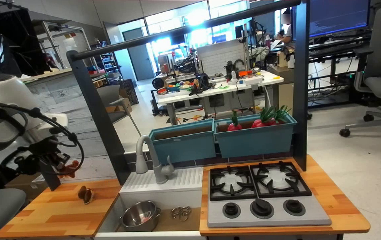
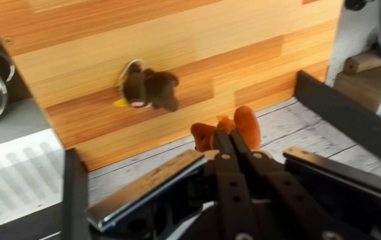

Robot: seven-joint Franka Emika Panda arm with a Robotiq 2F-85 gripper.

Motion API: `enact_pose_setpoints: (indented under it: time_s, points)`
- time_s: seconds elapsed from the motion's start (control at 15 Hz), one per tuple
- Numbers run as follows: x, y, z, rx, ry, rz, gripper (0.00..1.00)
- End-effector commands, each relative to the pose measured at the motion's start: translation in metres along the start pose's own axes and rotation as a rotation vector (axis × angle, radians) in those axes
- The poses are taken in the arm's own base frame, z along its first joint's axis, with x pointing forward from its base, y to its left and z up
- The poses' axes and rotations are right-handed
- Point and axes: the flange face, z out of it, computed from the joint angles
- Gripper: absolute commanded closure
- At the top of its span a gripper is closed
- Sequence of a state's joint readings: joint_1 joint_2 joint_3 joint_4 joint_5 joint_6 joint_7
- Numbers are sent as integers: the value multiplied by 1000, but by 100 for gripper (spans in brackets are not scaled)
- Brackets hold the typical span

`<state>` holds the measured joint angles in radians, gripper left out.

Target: Remove the plush toys from the pot

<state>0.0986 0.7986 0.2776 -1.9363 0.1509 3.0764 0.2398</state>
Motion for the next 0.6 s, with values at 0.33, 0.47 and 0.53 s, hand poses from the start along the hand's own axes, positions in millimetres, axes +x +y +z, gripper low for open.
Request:
enact_pose_setpoints:
  time_s: [0.33, 0.47, 0.53]
  points:
    - [-9, -39, 59, 58, -145, 24, 98]
    - [-12, -34, 77, 50, -178, 19, 69]
    - [-13, -33, 85, 50, -193, 21, 64]
